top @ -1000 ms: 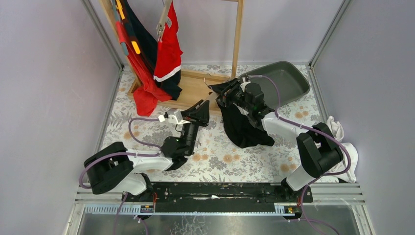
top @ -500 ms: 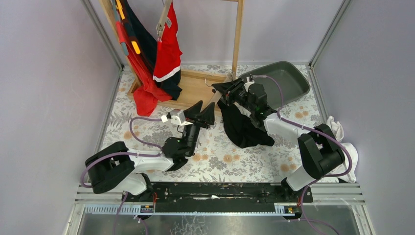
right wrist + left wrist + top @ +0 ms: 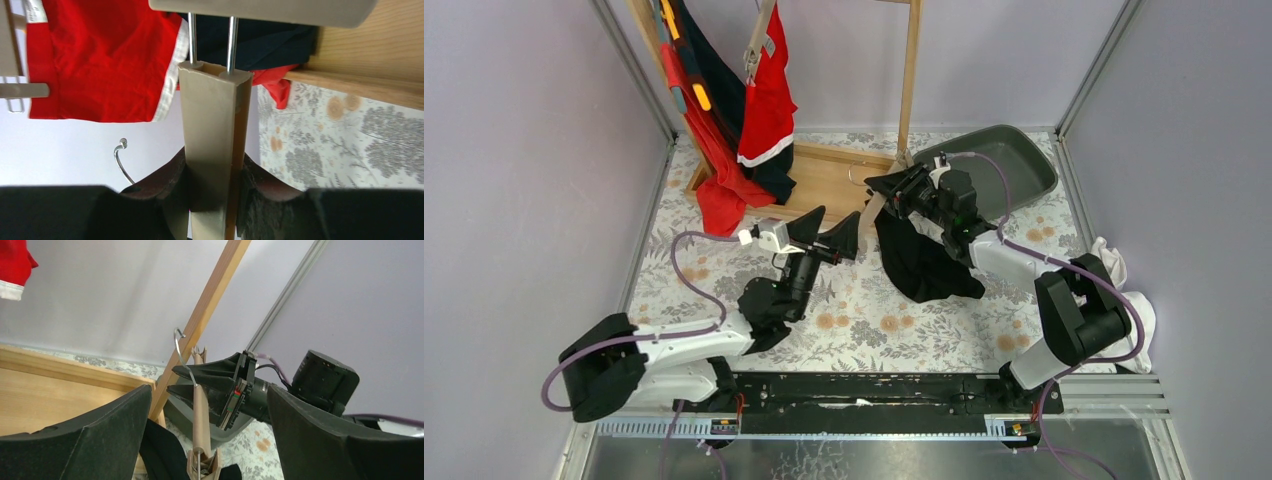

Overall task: Clip the underwear to the hanger
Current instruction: Open the clamp at the hanger.

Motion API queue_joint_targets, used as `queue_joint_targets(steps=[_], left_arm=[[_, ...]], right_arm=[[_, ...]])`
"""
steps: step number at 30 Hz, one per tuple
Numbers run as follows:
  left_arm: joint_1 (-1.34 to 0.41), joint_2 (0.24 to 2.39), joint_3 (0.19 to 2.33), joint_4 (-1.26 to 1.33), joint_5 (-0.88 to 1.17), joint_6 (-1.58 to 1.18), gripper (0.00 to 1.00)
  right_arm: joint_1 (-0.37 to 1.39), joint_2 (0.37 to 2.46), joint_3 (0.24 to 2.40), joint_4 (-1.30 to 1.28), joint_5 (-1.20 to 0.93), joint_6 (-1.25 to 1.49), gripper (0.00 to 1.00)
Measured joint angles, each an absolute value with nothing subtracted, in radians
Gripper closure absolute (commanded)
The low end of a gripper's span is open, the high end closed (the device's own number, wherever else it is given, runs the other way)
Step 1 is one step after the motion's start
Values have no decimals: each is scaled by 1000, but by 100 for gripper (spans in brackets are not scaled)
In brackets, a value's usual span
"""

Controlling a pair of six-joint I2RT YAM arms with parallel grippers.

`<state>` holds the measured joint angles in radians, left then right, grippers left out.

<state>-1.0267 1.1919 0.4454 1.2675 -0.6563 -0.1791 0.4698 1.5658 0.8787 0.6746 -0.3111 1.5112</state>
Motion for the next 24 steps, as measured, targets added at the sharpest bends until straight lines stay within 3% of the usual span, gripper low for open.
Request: queue_joint_targets(steps=[12,24], left_arm=[[-981,963,571,646,-412,-361,18],[-804,1052,599,382,-31,-544,20]], right_arm=[[426,1536,957,414,-377,1218,100],[424,1502,1061,182,-368,934,100]])
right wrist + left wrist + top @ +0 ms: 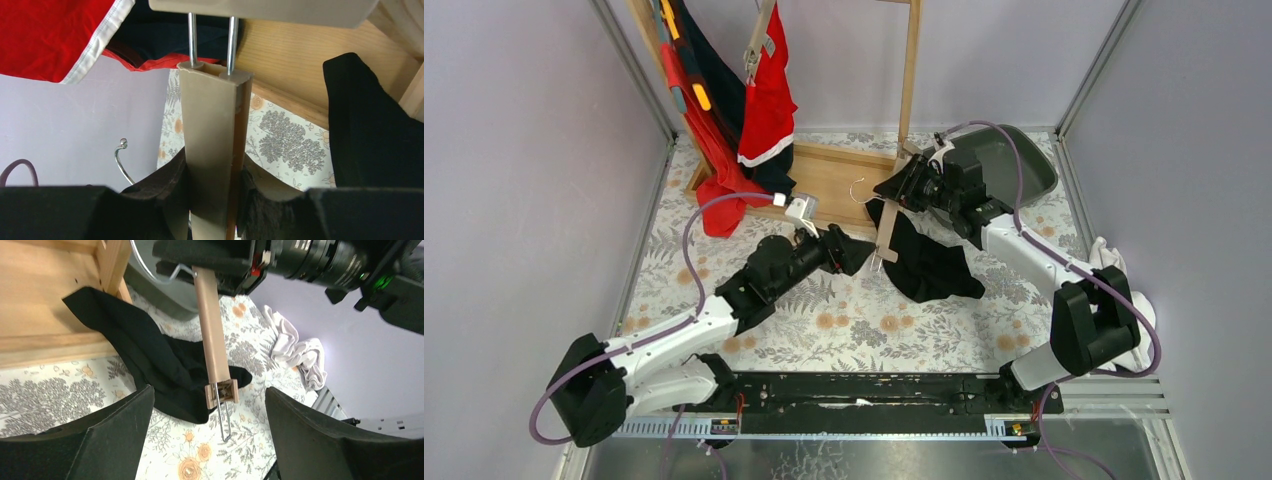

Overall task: Clip the underwear to the hanger
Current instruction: Open the clamp at the hanger.

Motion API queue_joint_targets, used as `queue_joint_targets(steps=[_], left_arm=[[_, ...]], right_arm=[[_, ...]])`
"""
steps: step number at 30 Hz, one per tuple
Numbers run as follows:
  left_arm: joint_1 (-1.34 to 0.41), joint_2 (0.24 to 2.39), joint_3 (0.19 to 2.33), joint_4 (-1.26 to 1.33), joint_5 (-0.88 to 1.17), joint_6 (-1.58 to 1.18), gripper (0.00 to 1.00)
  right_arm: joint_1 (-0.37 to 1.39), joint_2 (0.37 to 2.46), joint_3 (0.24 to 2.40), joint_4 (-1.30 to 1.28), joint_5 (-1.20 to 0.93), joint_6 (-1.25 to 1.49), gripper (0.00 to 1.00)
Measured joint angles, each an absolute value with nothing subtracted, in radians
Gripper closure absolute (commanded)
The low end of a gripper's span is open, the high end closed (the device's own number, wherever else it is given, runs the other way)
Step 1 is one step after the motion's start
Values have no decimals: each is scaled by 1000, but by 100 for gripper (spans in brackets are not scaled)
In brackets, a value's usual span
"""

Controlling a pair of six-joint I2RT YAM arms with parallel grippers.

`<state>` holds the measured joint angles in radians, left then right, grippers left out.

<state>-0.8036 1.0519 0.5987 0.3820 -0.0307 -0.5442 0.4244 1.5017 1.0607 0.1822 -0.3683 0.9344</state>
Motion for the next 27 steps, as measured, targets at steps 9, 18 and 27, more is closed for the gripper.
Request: queue_joint_targets(steps=[9,18,27], left_arm=[[-796,1095,556,409,41,-623,23],[-796,1146,506,494,41,-662,25],[-788,1187,501,538,19,-661,25]], right_arm=[[429,1544,1076,158,-348,850,100],[440,1587,1076,175,-330,885,100],[439,1592,1076,195,-323,909,100]])
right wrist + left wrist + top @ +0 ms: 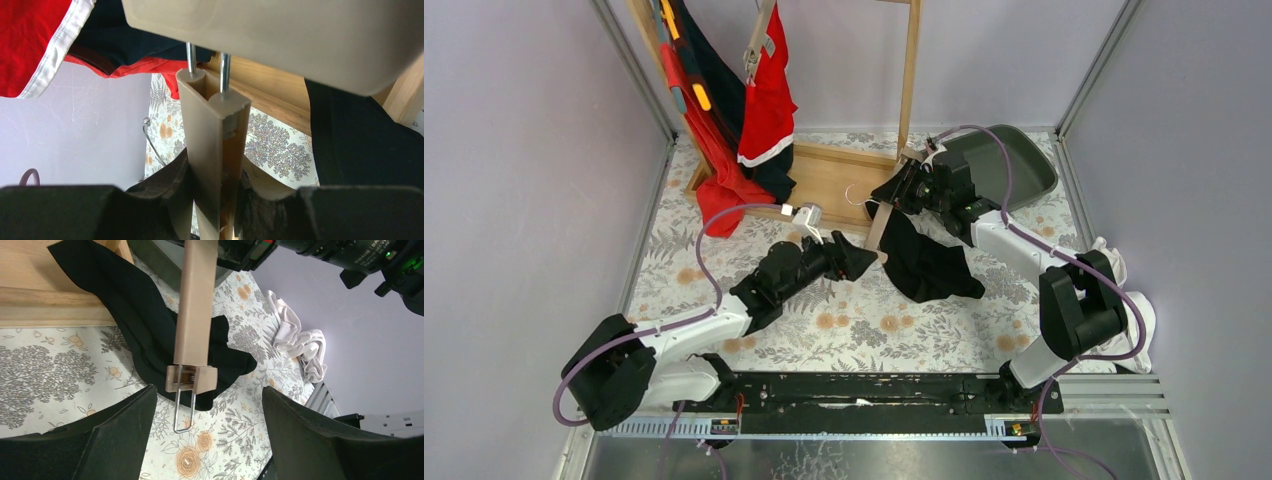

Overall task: Clip the underwear to the hanger
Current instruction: Open the clamp at the hanger.

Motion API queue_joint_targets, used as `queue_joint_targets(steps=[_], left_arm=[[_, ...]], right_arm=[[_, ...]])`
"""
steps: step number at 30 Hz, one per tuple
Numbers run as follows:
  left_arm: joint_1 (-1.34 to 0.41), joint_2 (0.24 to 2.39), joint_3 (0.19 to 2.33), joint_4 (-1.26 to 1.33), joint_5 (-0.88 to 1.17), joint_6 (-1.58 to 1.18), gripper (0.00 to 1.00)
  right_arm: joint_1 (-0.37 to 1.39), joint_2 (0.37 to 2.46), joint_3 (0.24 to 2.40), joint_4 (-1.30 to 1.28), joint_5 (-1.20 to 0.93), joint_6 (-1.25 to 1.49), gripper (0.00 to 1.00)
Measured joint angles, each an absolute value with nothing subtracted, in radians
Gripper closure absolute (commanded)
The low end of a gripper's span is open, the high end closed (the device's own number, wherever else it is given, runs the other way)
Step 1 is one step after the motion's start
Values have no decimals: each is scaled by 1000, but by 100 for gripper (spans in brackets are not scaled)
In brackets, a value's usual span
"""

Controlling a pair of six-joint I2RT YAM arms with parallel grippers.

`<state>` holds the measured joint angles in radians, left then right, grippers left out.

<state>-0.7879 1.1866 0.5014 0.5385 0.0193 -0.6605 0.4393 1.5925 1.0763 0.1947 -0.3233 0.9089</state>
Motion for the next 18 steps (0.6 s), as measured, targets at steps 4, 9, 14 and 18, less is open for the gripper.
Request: queue_joint_targets(steps=[4,9,14,18], left_arm=[[-761,1187,498,543,18,-659,25],[-720,1192,486,561,40,-662,25],[-702,1226,482,607,80,-676,25],[-686,1231,457,635,108,-686,25]], right_arm=[[439,1592,1076,201,-327,909,100],[439,1592,1076,223,-337,915,100],[439,1592,1076,239,-342,913,100],[439,1592,1074,245,-344,913,100]])
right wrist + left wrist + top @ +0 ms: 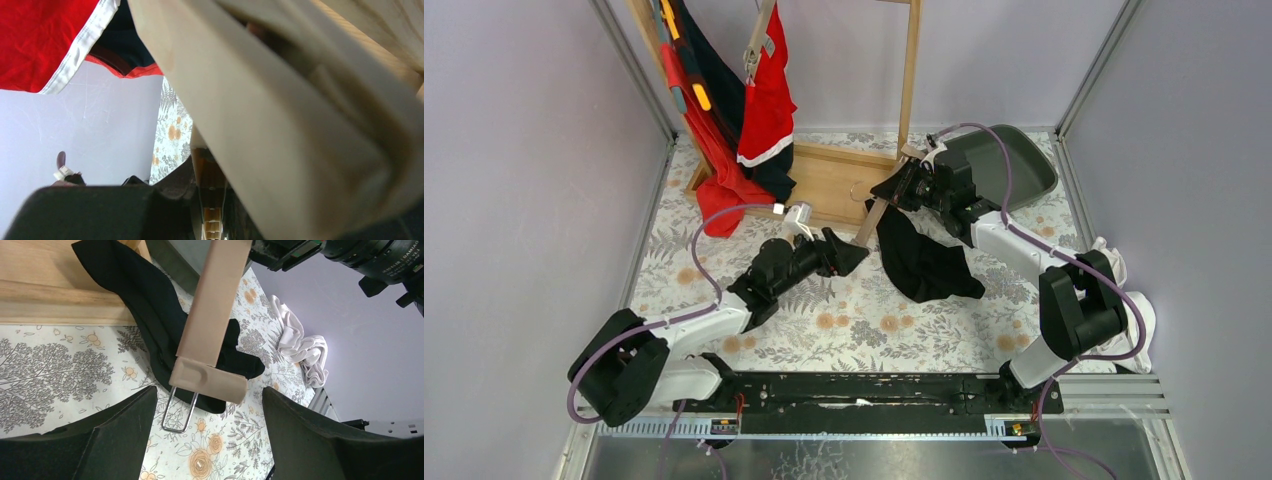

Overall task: Clip the underwear to the hanger
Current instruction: Open the clamp at the hanger.

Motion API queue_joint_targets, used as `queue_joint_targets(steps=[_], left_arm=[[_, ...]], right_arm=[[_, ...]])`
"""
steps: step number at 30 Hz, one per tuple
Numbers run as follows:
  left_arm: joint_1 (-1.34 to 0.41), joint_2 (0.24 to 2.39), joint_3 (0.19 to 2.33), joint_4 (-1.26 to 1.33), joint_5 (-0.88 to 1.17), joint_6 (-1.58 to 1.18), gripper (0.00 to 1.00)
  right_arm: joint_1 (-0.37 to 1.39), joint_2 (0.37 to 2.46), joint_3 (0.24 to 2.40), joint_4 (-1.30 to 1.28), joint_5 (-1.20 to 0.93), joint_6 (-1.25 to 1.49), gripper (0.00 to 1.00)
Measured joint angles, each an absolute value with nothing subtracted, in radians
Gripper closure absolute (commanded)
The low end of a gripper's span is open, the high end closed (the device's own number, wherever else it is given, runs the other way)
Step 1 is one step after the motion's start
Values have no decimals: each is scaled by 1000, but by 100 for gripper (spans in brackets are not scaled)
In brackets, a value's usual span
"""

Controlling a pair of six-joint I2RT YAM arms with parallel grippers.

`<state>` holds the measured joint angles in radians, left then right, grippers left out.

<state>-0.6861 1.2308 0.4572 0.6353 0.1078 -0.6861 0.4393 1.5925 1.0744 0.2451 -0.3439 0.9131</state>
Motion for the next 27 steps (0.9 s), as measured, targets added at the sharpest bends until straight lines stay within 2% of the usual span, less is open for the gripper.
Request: queue_joint_targets(steps=[5,9,13,27], left_arm=[[-641,1201,422,644,128,-703,25],[-600,1141,405,645,143,-707,25],[-547,1116,405,677,196,-719,25],[-514,1269,403,849,432,-788,26]], right_arm=[[426,1592,1018,363,-397,918,100],[370,1612,894,623,-518,1011,100],[308,1717,861,859,-614,1115,100],[305,1903,877,1455,-844,1412,100]])
